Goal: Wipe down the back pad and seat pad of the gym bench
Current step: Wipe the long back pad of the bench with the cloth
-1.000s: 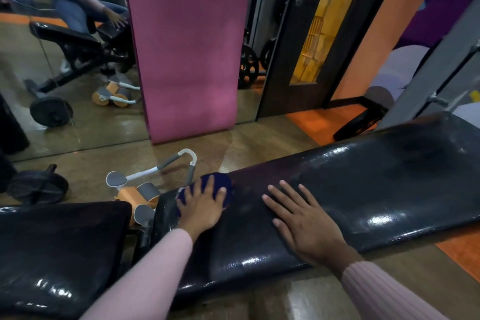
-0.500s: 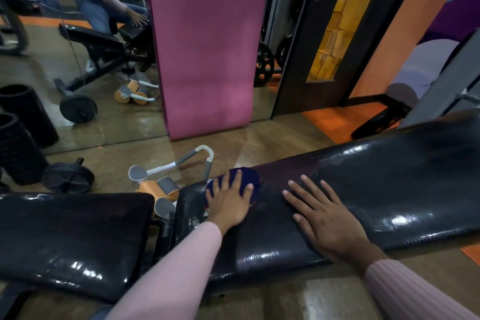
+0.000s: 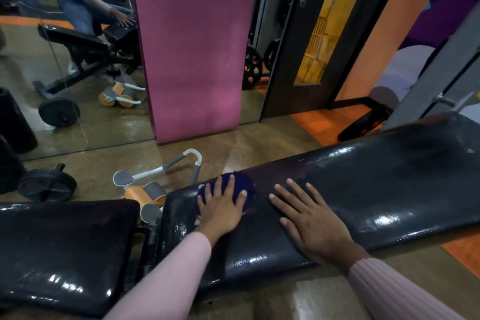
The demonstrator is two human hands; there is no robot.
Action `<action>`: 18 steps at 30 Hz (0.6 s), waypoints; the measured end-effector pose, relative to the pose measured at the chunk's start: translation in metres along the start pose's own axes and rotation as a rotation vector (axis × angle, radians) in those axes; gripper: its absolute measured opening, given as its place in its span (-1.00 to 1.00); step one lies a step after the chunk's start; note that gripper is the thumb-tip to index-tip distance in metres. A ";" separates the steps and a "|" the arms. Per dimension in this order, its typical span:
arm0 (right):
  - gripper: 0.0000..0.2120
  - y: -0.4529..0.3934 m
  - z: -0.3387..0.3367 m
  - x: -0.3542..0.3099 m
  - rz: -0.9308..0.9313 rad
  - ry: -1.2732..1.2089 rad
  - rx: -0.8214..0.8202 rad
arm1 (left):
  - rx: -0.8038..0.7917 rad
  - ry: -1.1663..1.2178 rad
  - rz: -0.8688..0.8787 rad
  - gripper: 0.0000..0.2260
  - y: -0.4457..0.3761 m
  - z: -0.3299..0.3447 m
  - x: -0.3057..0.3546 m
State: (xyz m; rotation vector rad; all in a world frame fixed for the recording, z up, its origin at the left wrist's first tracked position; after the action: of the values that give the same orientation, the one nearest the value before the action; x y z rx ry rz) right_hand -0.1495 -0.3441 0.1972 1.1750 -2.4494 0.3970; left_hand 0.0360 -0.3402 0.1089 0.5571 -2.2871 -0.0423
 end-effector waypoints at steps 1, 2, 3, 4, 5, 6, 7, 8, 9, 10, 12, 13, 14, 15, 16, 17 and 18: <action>-0.52 0.000 0.000 0.000 -0.002 0.001 0.003 | -0.003 0.030 -0.048 -0.44 -0.010 -0.007 -0.014; -0.52 0.000 -0.001 0.000 -0.001 -0.002 0.010 | 0.001 0.060 -0.114 -0.44 -0.016 -0.015 -0.033; -0.52 0.000 0.000 0.000 -0.001 -0.007 0.016 | 0.017 0.090 -0.182 -0.44 -0.018 -0.022 -0.054; -0.52 0.000 0.000 -0.001 -0.003 -0.011 0.022 | 0.036 0.118 -0.243 -0.44 -0.015 -0.026 -0.073; -0.52 0.000 0.001 -0.001 -0.004 -0.012 0.027 | 0.057 0.135 -0.287 -0.45 -0.008 -0.028 -0.086; -0.51 0.000 0.001 -0.001 -0.004 -0.013 0.031 | 0.076 0.130 -0.311 -0.45 0.000 -0.027 -0.091; -0.51 -0.001 0.001 -0.001 -0.007 -0.015 0.033 | 0.090 0.104 -0.314 -0.45 0.011 -0.025 -0.089; -0.51 0.000 0.000 -0.001 -0.013 -0.014 0.032 | 0.094 0.073 -0.295 -0.46 0.020 -0.020 -0.078; -0.50 0.000 0.000 -0.002 -0.016 -0.012 0.028 | 0.091 0.046 -0.250 -0.46 0.028 -0.013 -0.061; -0.50 0.000 0.000 -0.002 -0.013 -0.008 0.027 | 0.080 0.019 -0.182 -0.45 0.032 -0.005 -0.038; -0.50 0.000 -0.001 -0.001 -0.009 0.005 0.028 | 0.024 -0.018 -0.048 -0.44 0.034 0.013 0.008; -0.51 0.000 -0.001 0.000 -0.005 0.011 0.026 | -0.011 -0.015 -0.002 -0.44 0.032 0.018 0.026; -0.51 0.001 -0.001 0.000 -0.001 0.015 0.024 | -0.041 -0.009 0.023 -0.44 0.026 0.021 0.037; -0.51 0.000 -0.002 0.000 0.002 0.018 0.025 | -0.060 -0.003 0.026 -0.43 0.018 0.021 0.040; -0.51 0.000 -0.002 0.000 0.003 0.019 0.027 | -0.066 0.006 0.011 -0.43 0.009 0.016 0.036; -0.51 0.000 -0.003 0.000 0.005 0.017 0.028 | -0.060 0.017 -0.022 -0.43 0.000 0.009 0.024; -0.51 0.001 -0.003 0.000 0.007 0.013 0.030 | -0.046 0.033 -0.070 -0.43 -0.007 0.001 0.004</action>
State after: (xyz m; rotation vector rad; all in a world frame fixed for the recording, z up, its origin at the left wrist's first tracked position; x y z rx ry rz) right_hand -0.1492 -0.3424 0.2003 1.1727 -2.4449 0.4432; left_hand 0.0353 -0.3483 0.1100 0.6094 -2.2289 -0.1184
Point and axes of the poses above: each hand's wrist, its own y-axis away from the middle knuckle, its own z-axis out of the palm, x = y × z, the point moved 9 cm from there along -y, towards the middle knuckle, and after that the axes turned 11 degrees about y, right-handed, at the moved point
